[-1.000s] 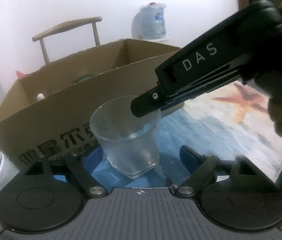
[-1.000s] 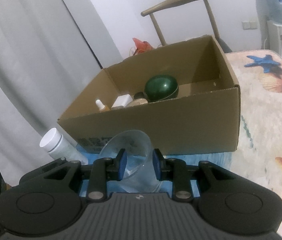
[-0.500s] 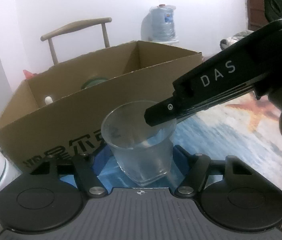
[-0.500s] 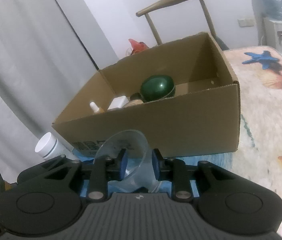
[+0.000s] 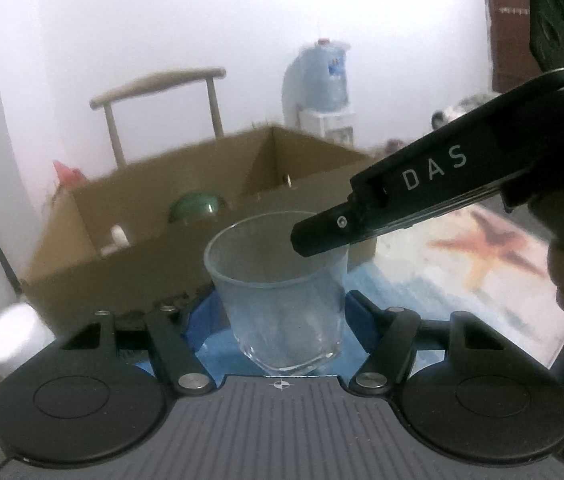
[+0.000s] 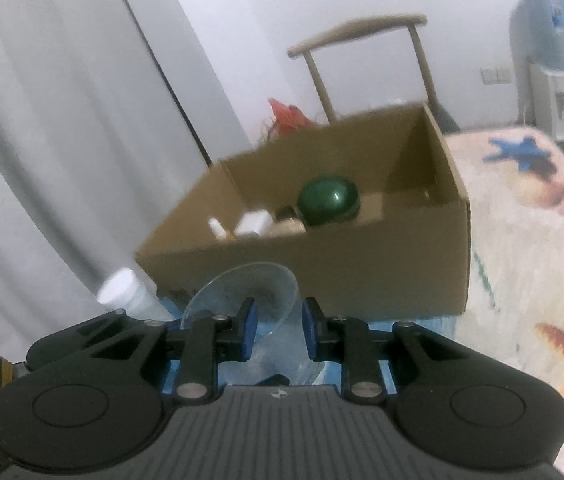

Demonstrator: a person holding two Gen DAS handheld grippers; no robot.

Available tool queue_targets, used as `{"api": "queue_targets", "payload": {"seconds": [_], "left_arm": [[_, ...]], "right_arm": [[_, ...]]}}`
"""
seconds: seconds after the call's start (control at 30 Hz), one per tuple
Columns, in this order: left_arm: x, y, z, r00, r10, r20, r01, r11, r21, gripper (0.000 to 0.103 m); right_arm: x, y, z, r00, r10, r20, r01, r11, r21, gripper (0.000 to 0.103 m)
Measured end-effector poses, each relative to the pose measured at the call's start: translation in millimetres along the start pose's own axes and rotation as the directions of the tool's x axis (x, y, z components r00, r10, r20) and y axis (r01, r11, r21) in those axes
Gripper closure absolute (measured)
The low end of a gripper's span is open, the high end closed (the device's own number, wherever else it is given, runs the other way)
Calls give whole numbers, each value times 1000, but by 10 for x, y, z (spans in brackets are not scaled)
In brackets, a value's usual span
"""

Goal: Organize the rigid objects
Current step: 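Carry the clear cup into the box and open the right gripper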

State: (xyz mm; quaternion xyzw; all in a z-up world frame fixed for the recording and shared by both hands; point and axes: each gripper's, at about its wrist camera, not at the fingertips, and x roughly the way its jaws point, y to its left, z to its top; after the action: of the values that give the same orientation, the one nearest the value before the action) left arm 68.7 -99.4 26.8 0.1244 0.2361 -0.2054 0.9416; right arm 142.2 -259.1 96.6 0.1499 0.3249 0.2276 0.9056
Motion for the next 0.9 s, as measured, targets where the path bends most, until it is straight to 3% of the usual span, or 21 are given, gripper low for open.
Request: {"api": "queue_targets", "payload": {"seconds": [0.27,0.47,0.57,0.73,0.9], "left_arm": [[-357,47,471,990,53,134,-54,999,1,34],[-106,131,898,986,53,156,-50,998,-26,34],[248,211,1061,993,36,110,-27,996,-84,34],[894,267,1131,1000,13,-4,-13,992,-123,35],[1479,395,1204,987,-55,-154,23,979,-201,35]], "right_arm": [[-410,276,419,991,54,123,-41,994,-106,76],[-346,200,923,988,45,146,-25,990,-140,76],[-118,39,1192,994,17,104,-2,990,-138,76],[483,-395,1496,998,-46,-37,42,995,-96,76],[1028,-798,1630,986,-85,-142,76,995,-67,76]]}}
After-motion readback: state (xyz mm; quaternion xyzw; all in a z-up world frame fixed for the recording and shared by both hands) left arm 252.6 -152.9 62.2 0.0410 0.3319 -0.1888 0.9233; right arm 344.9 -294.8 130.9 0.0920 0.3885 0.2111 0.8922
